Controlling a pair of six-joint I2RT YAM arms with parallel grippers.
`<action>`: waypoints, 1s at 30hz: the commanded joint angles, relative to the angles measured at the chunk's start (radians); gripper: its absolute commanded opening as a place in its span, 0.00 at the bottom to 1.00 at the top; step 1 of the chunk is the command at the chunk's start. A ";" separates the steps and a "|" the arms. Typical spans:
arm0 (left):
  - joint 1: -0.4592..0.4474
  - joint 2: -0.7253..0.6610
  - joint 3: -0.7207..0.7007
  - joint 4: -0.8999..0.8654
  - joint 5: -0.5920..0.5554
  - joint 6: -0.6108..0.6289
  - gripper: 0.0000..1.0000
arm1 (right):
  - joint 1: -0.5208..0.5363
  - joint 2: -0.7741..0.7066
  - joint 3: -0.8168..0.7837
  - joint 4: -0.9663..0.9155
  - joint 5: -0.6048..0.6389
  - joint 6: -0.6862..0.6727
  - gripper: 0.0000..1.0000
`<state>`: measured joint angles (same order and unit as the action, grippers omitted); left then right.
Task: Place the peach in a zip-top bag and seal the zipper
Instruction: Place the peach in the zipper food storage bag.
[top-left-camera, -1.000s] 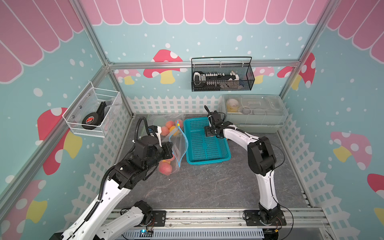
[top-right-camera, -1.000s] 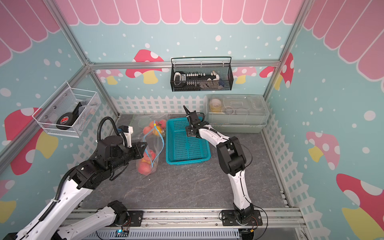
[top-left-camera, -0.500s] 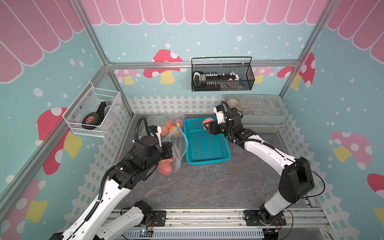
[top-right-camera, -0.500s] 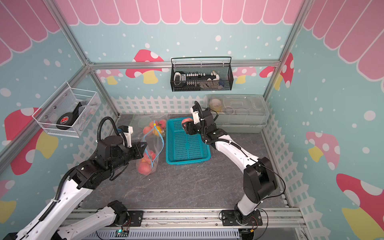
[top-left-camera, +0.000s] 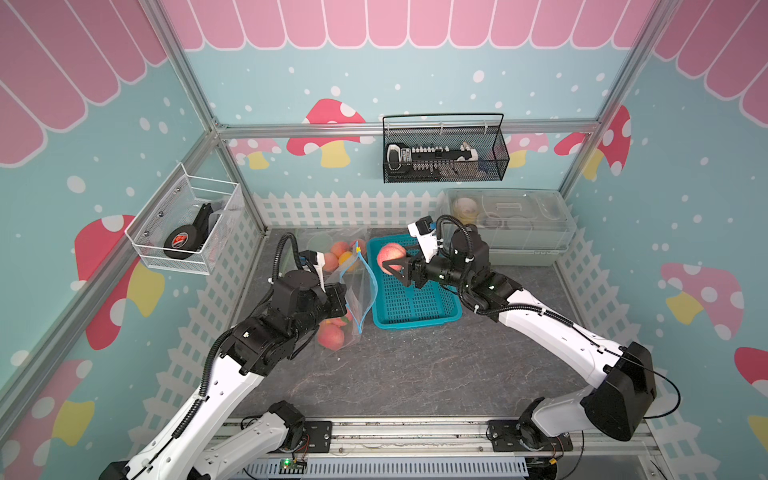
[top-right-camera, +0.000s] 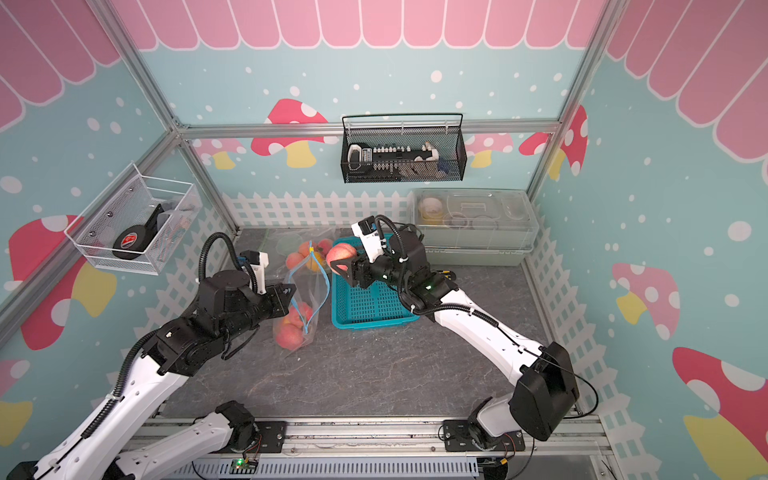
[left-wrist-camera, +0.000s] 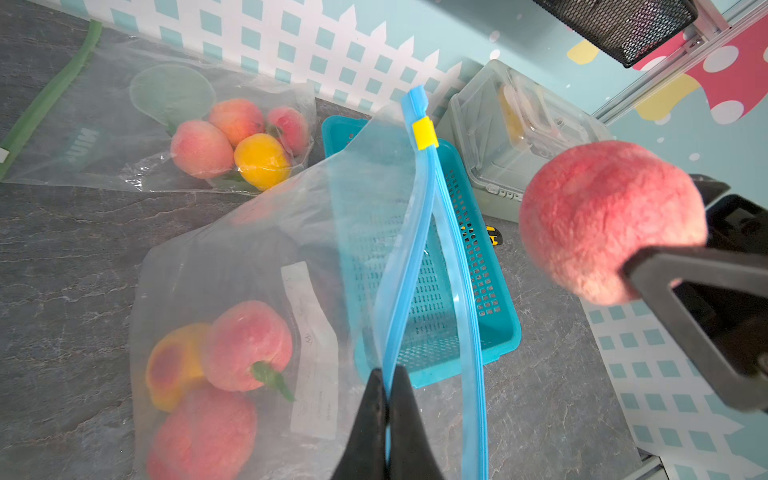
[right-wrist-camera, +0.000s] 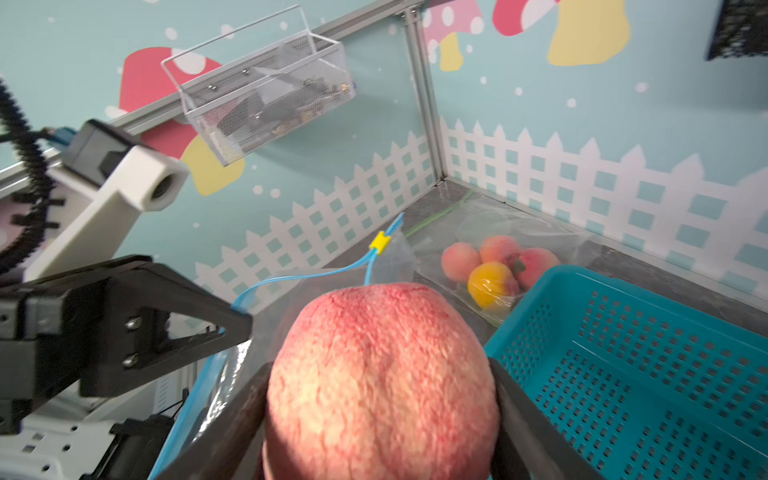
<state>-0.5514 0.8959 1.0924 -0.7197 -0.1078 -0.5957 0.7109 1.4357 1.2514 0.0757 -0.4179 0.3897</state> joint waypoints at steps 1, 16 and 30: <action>-0.004 0.000 0.003 0.014 0.005 -0.004 0.00 | 0.037 0.005 0.041 0.010 -0.078 -0.046 0.70; -0.004 -0.011 0.012 0.028 0.024 -0.009 0.00 | 0.116 0.143 0.142 -0.088 -0.051 -0.117 0.70; -0.004 -0.025 0.004 0.039 0.038 -0.004 0.00 | 0.150 0.232 0.223 -0.213 0.028 -0.176 0.73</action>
<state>-0.5514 0.8833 1.0924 -0.7017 -0.0788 -0.5983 0.8528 1.6520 1.4464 -0.1127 -0.4076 0.2424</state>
